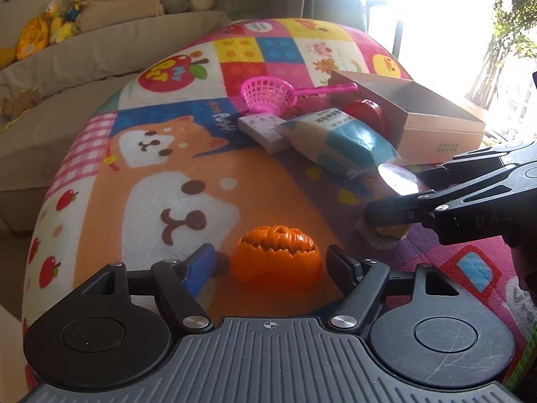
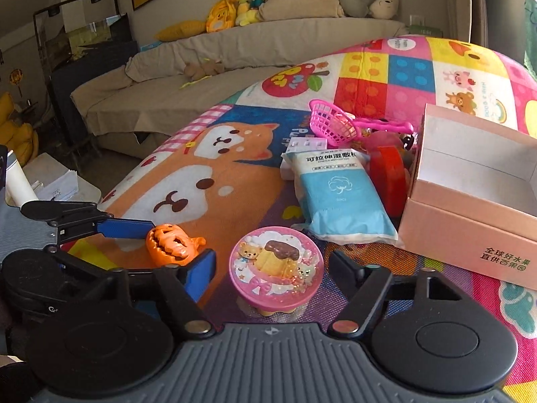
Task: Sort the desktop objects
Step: 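Carry both toys over the pink box and open both tools to drop them in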
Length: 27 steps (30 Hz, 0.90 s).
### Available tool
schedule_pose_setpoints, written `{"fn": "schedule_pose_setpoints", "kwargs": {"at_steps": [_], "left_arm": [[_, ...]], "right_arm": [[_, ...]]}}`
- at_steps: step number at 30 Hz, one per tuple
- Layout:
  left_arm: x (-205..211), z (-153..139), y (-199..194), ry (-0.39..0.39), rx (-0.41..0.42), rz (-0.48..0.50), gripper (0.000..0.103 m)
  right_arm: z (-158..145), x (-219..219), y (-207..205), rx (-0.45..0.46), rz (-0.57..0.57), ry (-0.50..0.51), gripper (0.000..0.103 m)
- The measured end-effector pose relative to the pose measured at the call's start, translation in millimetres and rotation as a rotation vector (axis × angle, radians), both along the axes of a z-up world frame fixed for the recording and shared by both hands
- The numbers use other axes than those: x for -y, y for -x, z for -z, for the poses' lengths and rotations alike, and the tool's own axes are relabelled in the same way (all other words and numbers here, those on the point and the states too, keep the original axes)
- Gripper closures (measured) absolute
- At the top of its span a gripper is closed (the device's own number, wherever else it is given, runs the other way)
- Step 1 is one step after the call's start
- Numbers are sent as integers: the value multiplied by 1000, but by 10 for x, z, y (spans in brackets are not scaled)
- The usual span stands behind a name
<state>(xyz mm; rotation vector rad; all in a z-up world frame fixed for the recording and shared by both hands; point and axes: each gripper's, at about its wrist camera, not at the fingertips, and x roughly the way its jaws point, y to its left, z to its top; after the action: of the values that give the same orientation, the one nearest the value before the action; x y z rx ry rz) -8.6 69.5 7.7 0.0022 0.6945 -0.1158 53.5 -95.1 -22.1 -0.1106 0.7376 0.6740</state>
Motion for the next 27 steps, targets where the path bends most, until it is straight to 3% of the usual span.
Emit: {"fn": "schedule_pose_setpoints", "kwargs": {"at_steps": [4, 10, 14, 18, 21, 24, 27], "left_arm": [[88, -5, -27, -14, 1, 12, 38], [429, -92, 36, -33, 6, 112, 38], [791, -457, -40, -61, 135, 210, 38], [1168, -837, -384, -59, 261, 271, 38], [1399, -994, -775, -36, 305, 278, 38], [1525, -1107, -1174, 1, 321, 253, 38], [1530, -1134, -1517, 62, 265, 239, 37]], "right_arm": [[-38, 165, 68, 10, 32, 15, 47], [-200, 699, 353, 44, 71, 86, 47], [-526, 1193, 507, 119, 165, 79, 47], [-936, 1651, 476, 242, 318, 9, 47], [-1052, 1812, 273, 294, 400, -20, 47], [-1014, 1842, -63, 275, 420, -59, 47], [-860, 1742, -434, 255, 434, -68, 47]]}}
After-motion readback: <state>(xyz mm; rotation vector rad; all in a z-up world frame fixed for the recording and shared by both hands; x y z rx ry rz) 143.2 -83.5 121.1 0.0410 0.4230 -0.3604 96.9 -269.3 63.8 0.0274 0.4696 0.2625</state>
